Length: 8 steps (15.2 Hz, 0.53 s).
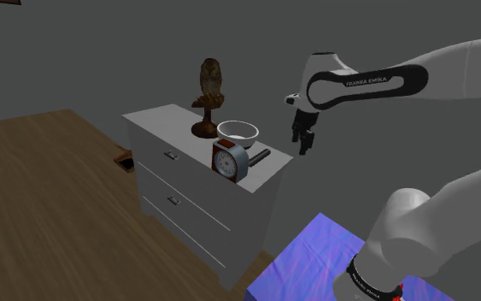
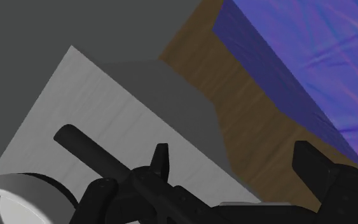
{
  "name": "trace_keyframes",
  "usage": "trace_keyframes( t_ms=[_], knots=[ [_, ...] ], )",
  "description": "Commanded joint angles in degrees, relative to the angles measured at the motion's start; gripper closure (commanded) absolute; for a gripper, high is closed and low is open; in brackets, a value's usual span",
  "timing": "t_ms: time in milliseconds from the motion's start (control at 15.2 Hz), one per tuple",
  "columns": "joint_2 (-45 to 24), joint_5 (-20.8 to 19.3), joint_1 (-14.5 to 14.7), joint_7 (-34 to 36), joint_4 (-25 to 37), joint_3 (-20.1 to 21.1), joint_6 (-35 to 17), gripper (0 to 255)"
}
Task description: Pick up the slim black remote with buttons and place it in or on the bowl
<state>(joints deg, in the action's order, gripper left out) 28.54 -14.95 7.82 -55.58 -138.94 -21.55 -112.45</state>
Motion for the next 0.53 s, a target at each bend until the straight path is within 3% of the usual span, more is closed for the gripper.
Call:
trace_keyframes(
  t_ms=[0,264,462],
  knots=[
    [-4.2,0.5,1.6,-6.3,1.7,-2.7,-3.4,0],
    [-13.2,3.8,5.0,-19.1,5.4,-7.6,-9.9,0],
    [-20.5,8.5,7.3,-29.6,9.0,-10.4,-13.9,0]
  ],
)
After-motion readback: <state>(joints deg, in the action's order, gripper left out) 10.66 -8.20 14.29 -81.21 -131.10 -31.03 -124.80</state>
